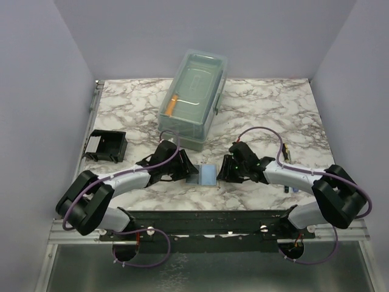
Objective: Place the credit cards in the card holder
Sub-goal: Open the card holder at the center of the board, then move the card holder to the center of the board.
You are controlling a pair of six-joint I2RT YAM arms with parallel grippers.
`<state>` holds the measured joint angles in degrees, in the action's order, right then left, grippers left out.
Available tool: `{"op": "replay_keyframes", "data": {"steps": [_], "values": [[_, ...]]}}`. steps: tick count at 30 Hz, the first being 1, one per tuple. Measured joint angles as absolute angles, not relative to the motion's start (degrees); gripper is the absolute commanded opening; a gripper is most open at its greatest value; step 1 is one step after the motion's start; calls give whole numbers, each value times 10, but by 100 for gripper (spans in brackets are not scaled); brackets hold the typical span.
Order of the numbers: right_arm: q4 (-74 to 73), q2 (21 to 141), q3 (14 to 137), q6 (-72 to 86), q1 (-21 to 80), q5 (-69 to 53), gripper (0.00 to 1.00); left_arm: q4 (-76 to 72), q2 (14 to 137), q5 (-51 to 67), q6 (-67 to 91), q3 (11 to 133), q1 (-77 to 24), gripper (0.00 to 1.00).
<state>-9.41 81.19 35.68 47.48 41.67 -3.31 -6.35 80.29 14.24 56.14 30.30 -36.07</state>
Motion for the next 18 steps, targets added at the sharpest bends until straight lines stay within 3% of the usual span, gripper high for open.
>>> {"op": "replay_keyframes", "data": {"steps": [4,9,12,15,18], "values": [[-121,797,364,455,416,-23,67,-1,749,117,538,306,-355,72],[-126,797,368,443,413,-25,67,53,712,98,516,309,-322,77],[-125,799,370,442,412,-27,67,62,732,100,509,309,-308,68],[-125,799,370,441,411,-27,67,44,764,122,507,313,-305,51],[-126,799,370,440,411,-27,67,4,797,152,513,313,-304,42]]}}
